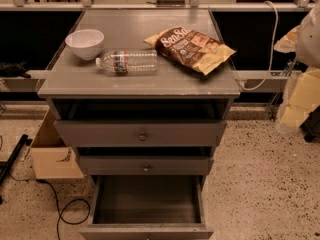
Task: Close bottom drawer
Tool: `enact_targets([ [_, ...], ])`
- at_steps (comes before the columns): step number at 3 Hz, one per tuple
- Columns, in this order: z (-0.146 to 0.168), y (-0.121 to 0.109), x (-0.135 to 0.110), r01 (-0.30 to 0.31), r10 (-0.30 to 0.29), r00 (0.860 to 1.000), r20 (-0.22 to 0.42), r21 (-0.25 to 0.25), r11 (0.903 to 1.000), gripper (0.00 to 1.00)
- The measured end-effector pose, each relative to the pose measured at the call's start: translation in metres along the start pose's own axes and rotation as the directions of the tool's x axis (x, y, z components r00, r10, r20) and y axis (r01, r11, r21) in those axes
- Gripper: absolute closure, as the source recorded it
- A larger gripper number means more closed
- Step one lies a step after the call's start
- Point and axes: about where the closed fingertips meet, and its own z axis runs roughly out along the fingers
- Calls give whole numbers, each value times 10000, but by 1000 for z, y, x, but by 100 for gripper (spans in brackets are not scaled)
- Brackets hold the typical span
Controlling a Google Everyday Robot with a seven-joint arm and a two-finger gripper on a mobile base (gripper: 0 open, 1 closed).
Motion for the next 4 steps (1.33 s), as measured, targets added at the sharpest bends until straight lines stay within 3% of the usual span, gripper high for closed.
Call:
enact_targets([
  [3, 20, 8, 9, -202, 211, 9996, 195, -442, 9988, 0],
  [4, 34, 15, 38, -724, 845, 9925, 881, -1330, 9885, 0],
])
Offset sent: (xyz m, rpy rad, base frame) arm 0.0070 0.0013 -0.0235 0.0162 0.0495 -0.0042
